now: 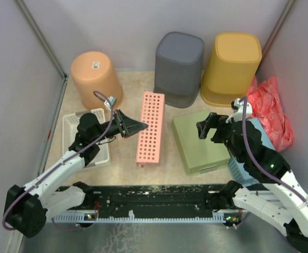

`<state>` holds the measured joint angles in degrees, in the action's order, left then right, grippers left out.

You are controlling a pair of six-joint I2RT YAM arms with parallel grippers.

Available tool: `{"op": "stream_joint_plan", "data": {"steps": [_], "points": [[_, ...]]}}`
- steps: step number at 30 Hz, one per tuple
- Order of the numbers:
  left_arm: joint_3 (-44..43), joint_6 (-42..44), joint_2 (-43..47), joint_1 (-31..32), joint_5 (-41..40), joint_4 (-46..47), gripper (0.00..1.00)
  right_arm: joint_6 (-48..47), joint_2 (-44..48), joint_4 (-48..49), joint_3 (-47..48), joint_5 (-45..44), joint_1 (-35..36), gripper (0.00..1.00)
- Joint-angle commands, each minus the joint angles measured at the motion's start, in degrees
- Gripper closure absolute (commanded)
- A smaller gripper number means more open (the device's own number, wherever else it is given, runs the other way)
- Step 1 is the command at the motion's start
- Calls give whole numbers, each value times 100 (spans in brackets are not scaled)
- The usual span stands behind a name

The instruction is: Turn the large container upside down

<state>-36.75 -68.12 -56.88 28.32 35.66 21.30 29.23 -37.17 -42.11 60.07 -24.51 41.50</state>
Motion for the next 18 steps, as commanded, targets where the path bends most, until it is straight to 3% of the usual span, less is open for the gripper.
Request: {"op": "stream_joint_plan", "data": {"steps": [1, 10, 15, 18], "points": [[473, -782, -157, 11, 64, 2333, 100, 12, -97, -91, 193, -100, -1, 2], [1703, -1955, -1159, -35, -66, 4957, 100, -61, -211, -1, 112, -70, -2, 2], [1782, -1727, -1217, -311, 180, 4238, 99, -85, -246, -15, 107, -65, -3, 2], [1786, -1383, -1081, -555, 515, 3429, 79, -107, -239, -23, 85, -78, -6, 2]]}}
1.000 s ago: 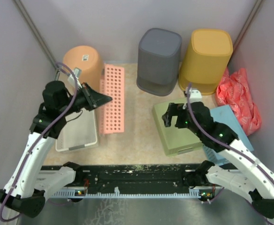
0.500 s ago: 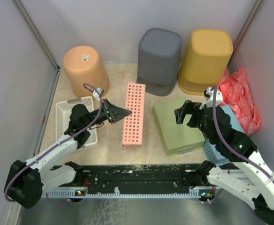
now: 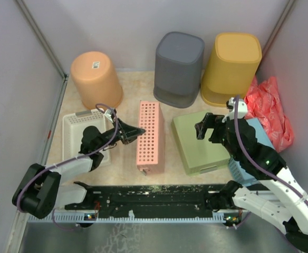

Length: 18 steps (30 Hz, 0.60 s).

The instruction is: Turn the large container upside down

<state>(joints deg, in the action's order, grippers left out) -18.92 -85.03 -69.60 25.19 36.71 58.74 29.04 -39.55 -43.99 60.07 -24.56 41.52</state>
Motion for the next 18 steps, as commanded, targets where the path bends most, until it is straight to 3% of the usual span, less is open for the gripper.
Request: {"op": "stream_joint_plan", "data": {"steps": [1, 5, 9, 15, 18], "points": [[11, 457, 295, -338, 496, -629, 74, -94, -8, 160, 76, -83, -4, 2], [-123, 1418, 915, -813, 546, -2587, 58, -133, -64, 162, 78, -80, -4, 2], [-382, 2461, 1516, -1237, 240, -4440, 54, -123, -106, 196, 63, -29, -3, 2], [-663, 3148, 1735, -1429, 244, -5388, 53, -31, -125, 400, -116, 227, -4, 2], [-1026, 3524, 1714, -1429, 153, -5882, 51, 94, -277, 719, -278, 817, -6, 3]]}}
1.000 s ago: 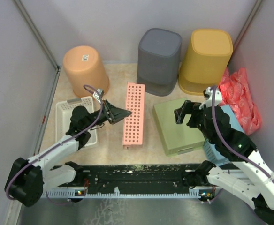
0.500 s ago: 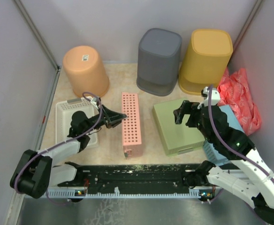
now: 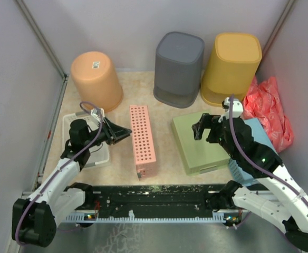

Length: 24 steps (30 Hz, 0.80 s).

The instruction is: Turn the large container upside down

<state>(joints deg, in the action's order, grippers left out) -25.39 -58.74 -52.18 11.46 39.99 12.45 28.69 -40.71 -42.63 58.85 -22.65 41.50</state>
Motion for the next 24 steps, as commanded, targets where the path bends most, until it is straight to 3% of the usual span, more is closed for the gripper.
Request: {"op": "stream_joint_plan", "data": {"steps": [1, 6, 11, 18, 24], "points": [[-515, 1057, -22, -59, -284, -1460, 50, 185, -237, 740, -234, 877, -1, 3], [-1012, 1614, 25, -57, -866, -2352, 50, 592, -816, 1607, -728, 2001, 165, 6], [-1117, 1863, 66, -65, -1198, -2895, 50, 623, -1557, 2044, -724, 1846, 972, 6], [-1260, 2063, 263, -74, -2105, -4045, 52, 667, -2281, 2486, -571, 2083, 1204, 6], [-1619, 2350, 394, -74, -2863, -4789, 52, 640, -2280, 2464, -544, 1913, 1229, 6]]}}
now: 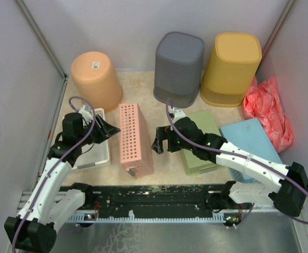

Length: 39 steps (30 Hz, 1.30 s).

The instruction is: Turn the large container upside down

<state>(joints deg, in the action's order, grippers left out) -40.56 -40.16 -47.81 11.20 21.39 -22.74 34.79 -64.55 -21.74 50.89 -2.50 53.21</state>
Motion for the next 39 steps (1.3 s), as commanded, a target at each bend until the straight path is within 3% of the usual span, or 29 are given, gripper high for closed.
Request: {"op": "stream_joint_plan", "data": {"steps": [1, 10, 17, 20, 23, 26, 29, 33, 39], "points": [[-141, 547, -56, -48, -1067, -1311, 52, 15, 154, 338, 254, -195, 58, 6], [-31, 874, -534, -48, -532, -915, 51, -28, 944, -342, 179, -1123, 60, 5], [-371, 1043, -951, 67, 150, -399, 43, -46, 1452, -658, 103, -1720, 55, 4], [-926, 1437, -1115, 317, -483, -992, 36, -72, 1569, -779, 139, -1911, 54, 4], [-1337, 1725, -1179, 428, -1882, -1734, 25, -126, 1604, -821, 139, -2010, 51, 4], [-1322, 1651, -1249, 420, -3056, -2070, 24, -150, 1571, -793, 140, -1977, 49, 4], [-1204, 1526, -1329, 418, -3290, -2098, 25, -155, 1490, -764, 157, -1910, 49, 4], [-1173, 1487, -1549, 462, -2945, -2131, 28, -145, 1407, -740, 151, -1861, 54, 4], [-1286, 1028, -1608, 1190, -4029, -2445, 29, -154, 1229, -653, 188, -1810, 54, 4]]}}
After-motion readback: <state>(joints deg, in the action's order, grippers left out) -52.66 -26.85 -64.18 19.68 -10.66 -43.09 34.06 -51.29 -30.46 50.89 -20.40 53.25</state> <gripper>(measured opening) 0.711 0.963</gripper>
